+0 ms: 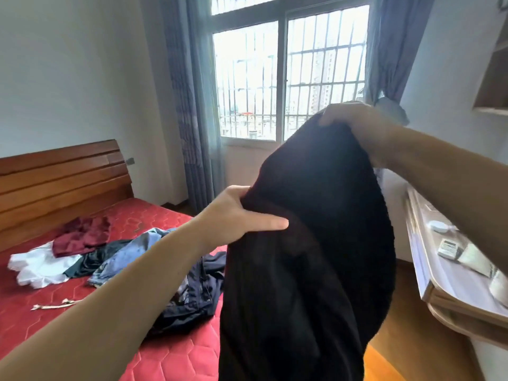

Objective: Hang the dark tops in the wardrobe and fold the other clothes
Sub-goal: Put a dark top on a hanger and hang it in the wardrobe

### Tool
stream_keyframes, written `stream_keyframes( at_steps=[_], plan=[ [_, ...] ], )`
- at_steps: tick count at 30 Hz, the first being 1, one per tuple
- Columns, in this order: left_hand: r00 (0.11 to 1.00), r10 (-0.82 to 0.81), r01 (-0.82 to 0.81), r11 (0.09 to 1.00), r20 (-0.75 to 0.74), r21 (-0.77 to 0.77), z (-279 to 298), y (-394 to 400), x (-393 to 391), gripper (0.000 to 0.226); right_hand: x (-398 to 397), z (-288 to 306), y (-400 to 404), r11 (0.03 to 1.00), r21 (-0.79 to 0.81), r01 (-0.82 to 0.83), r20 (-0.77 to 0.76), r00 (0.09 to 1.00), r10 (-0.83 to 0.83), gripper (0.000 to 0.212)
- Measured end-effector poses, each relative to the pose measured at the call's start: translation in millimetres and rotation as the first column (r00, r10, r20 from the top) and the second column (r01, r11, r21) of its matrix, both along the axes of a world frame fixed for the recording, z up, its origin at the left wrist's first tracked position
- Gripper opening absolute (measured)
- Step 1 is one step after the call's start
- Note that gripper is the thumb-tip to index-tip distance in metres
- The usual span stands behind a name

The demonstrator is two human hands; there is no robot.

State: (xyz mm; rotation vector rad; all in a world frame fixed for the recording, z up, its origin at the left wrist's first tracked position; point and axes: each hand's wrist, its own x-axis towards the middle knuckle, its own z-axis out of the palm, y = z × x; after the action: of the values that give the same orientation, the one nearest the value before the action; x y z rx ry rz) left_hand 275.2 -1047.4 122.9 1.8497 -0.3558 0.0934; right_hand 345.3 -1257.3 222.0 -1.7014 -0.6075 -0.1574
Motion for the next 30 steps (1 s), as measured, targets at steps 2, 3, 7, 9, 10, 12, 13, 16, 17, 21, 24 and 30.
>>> stream_keyframes(
  at_steps=[2, 3, 7, 9, 10, 12, 13, 16, 17, 21, 24, 30],
  plan=[
    [0.987, 0.134, -0.124, 0.985, 0.086, -0.116, 5.5, 3.6, 0.4, 0.025, 14.4, -12.9, 3.7, 0.964, -0.25, 0.093, 0.113, 0.991, -0.066, 0.032],
    [0.978, 0.181, -0.163, 0.973, 0.102, -0.16, 8.3, 3.2, 0.5, 0.026, 18.8, -24.5, 8.9, 0.911, -0.372, 0.179, 0.202, 0.973, -0.108, 0.02],
    [0.924, 0.364, -0.336, 0.919, 0.119, -0.205, 18.4, 4.9, -5.9, 0.029, 8.4, -104.2, 25.5, 0.864, -0.352, 0.36, 0.555, 0.823, -0.117, 0.042],
    [0.89, 0.443, -0.416, 0.887, 0.111, -0.202, 22.8, 11.1, -16.5, 0.027, -15.0, -151.0, 30.5, 0.937, -0.318, 0.142, 0.464, 0.886, 0.023, 0.042],
    [0.875, 0.475, -0.449, 0.87, 0.097, -0.204, 25.1, 13.3, -23.2, 0.027, -22.3, -172.6, 32.7, 0.939, -0.333, 0.087, 0.425, 0.902, 0.067, 0.045],
    [0.86, 0.505, -0.485, 0.851, 0.065, -0.2, 30.7, 13.1, -40.2, 0.028, -33.8, -205.4, 39.5, 0.927, -0.354, 0.124, 0.47, 0.881, 0.061, 0.05],
    [0.857, 0.512, -0.493, 0.849, 0.059, -0.189, 34.3, 11.4, -51.1, 0.03, -38.2, -213.7, 43.8, 0.937, -0.336, 0.092, 0.449, 0.89, 0.073, 0.048],
    [0.839, 0.537, -0.517, 0.837, 0.09, -0.177, 44.2, 3.5, -85.5, 0.038, -59.5, -208.8, 57.7, 0.962, -0.141, -0.232, 0.254, 0.931, 0.262, 0.033],
    [0.814, 0.572, -0.548, 0.814, 0.101, -0.195, 48.6, -0.5, -98.5, 0.044, -70.3, -207.3, 60.3, 0.964, -0.046, -0.264, 0.283, 0.922, 0.266, 0.033],
    [0.684, 0.72, -0.689, 0.691, 0.118, -0.22, 65.2, -14.1, -153.3, 0.054, -121.0, -202.5, 61.1, 0.952, 0.065, -0.298, 0.423, 0.873, 0.244, 0.028],
    [0.611, 0.781, -0.759, 0.625, 0.133, -0.184, 69.3, -29.3, -191.9, 0.045, -152.7, -200.0, 63.6, 0.845, -0.071, -0.531, 0.306, 0.794, 0.525, 0.051],
    [0.591, 0.779, -0.802, 0.596, 0.21, 0.045, 76.2, -45.9, -295.7, 0.026, -195.6, -191.4, 84.0, 0.654, 0.039, -0.756, -0.043, 0.652, 0.757, 0.045]
  ],
)
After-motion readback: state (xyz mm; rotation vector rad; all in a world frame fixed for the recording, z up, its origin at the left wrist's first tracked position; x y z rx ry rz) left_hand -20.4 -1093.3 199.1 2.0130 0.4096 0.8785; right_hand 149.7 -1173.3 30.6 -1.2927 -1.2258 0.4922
